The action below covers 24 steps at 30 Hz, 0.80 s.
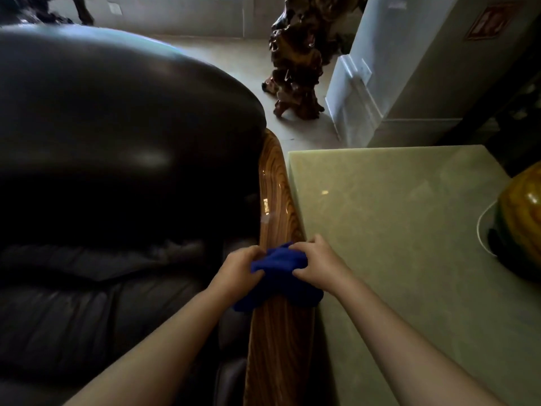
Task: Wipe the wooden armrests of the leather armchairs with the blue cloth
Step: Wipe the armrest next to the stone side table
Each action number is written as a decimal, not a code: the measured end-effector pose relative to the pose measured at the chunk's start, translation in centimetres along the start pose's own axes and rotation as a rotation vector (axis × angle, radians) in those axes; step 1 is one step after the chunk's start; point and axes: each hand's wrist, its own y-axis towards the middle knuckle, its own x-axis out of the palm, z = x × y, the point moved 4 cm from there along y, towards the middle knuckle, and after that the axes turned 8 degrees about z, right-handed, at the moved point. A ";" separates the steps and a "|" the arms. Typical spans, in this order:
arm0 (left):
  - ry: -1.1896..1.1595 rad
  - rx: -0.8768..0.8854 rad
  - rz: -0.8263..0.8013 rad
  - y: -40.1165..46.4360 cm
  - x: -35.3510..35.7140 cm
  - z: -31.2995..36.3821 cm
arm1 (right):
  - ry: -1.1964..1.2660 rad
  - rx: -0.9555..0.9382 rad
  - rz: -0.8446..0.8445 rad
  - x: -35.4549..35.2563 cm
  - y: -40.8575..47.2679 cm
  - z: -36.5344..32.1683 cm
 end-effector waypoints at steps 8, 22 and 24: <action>-0.212 -0.257 0.310 -1.4 6.8 -3.5 | 0.001 0.050 0.461 7.5 -0.4 2.8; -0.170 -0.046 0.348 7.8 8.9 -4.4 | 0.007 -0.061 0.499 8.1 9.6 2.8; -0.056 -0.003 0.341 7.9 8.5 -3.9 | -0.010 -0.078 0.483 7.5 10.1 2.4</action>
